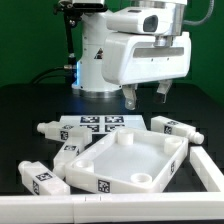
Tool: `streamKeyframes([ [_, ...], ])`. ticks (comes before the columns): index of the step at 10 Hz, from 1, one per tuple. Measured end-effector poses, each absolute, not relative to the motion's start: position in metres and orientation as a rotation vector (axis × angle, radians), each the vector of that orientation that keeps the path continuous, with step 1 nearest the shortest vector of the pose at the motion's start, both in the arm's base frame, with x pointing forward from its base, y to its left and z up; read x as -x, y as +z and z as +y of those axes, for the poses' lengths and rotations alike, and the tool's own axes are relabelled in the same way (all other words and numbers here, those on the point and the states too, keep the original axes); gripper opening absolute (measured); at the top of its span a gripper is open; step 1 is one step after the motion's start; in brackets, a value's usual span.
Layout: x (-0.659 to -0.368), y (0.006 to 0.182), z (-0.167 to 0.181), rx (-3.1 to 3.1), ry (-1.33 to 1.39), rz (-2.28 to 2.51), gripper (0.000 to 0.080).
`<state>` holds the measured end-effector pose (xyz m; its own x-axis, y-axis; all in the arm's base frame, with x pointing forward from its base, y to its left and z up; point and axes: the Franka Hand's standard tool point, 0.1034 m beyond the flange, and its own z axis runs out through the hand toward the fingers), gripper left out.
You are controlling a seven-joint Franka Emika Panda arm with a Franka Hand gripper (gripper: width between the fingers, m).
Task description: Assemble desk
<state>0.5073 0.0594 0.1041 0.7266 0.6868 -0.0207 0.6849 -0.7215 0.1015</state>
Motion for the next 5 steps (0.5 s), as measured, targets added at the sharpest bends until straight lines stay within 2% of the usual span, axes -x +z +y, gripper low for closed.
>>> streamKeyframes([
  [2, -0.508, 0.103, 0.051, -2.868, 0.05, 1.035, 0.0649],
  [5, -0.507, 0.098, 0.027, -3.081, 0.119, 0.557, 0.0649],
])
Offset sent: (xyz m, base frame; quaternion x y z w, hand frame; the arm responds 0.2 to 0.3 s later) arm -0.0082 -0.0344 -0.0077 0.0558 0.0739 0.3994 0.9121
